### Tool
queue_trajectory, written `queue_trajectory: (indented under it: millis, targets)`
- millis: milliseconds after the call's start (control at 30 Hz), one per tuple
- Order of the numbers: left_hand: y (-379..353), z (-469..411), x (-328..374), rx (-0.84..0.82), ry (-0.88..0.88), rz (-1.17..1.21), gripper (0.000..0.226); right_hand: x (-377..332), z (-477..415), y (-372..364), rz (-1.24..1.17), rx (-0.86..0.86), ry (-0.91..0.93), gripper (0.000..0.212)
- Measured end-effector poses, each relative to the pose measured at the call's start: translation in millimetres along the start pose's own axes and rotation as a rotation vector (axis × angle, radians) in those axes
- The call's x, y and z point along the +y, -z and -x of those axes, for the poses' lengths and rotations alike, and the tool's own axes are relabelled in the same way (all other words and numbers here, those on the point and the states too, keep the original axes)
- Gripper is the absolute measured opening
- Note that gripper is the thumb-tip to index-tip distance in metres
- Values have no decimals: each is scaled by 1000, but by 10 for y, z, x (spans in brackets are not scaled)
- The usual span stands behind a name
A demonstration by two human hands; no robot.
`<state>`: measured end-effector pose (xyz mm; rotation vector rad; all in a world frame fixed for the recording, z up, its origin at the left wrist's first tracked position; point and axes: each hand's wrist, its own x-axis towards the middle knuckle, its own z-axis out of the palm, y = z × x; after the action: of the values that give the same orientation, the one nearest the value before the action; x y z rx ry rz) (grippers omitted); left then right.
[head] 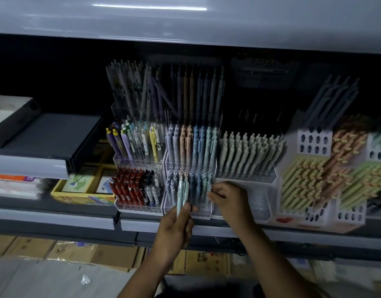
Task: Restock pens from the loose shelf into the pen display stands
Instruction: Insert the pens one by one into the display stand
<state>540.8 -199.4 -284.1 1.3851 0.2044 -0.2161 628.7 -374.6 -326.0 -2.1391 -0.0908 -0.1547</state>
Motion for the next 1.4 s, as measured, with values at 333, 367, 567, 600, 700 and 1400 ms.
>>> queue_trajectory:
  millis: [333, 367, 567, 600, 700, 1400]
  targets:
    - [-32, -35, 5, -40, -1, 40, 48, -11, 11, 12, 35, -6, 5, 18]
    - [-32, -34, 9, -47, 10, 50, 48, -25, 18, 27, 38, -11, -4, 21]
    - [-15, -38, 10, -126, 109, 212, 50, -398, 122, 196, 44, 132, 169, 12]
    - [-9, -34, 4, -150, 117, 227, 50, -506, 119, 229, -51, 81, 160, 10]
    - [-9, -21, -11, -206, 127, 232, 46, -760, 94, 315, -336, -146, 34, 10]
    - [200, 18, -60, 43, 23, -26, 29, -549, -132, 531, -205, -6, 58, 4]
